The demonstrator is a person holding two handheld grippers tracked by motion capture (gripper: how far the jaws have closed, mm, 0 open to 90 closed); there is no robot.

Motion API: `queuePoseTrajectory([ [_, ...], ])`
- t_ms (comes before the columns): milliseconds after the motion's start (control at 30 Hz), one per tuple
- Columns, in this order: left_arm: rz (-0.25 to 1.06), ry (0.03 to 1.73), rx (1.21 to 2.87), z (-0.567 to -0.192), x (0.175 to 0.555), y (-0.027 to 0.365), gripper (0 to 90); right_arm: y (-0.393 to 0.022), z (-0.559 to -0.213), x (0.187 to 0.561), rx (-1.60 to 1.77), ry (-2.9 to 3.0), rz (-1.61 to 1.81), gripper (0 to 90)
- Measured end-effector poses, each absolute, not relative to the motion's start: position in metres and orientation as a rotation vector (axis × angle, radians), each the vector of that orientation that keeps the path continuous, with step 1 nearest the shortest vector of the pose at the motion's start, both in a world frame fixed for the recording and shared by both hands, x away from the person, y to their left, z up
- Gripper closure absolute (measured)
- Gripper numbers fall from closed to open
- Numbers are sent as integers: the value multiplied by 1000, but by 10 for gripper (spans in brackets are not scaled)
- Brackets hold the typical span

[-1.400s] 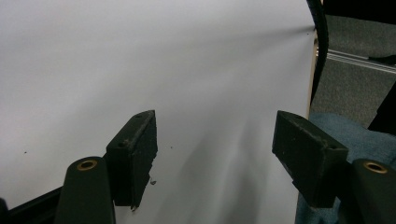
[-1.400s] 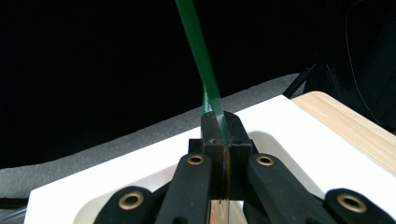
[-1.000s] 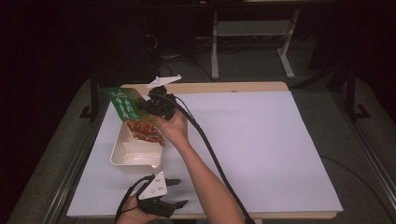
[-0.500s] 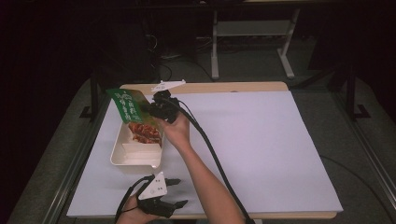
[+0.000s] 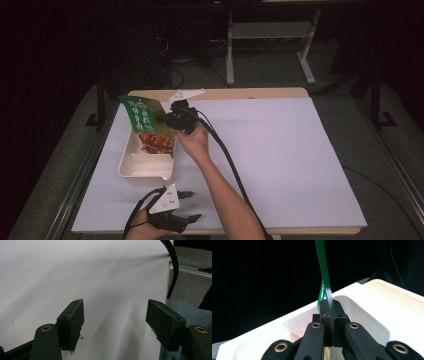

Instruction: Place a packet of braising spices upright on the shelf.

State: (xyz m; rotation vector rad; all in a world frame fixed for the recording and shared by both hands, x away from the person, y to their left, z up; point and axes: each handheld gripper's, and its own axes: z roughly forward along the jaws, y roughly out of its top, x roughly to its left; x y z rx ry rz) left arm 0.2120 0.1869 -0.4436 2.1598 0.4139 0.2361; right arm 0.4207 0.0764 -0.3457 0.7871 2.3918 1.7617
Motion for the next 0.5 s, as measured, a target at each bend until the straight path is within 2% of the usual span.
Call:
queuePoseTrajectory([
  [233, 237, 418, 2158, -444, 212, 188, 306, 75, -344, 421, 790, 2400, 1730, 875],
  [333, 234, 425, 2158, -444, 213, 187, 306, 70, -342, 421, 807, 2424, 1701, 785],
  [500, 240, 419, 2162, -445, 213, 187, 306, 66, -339, 420, 810, 2441, 1682, 714],
])
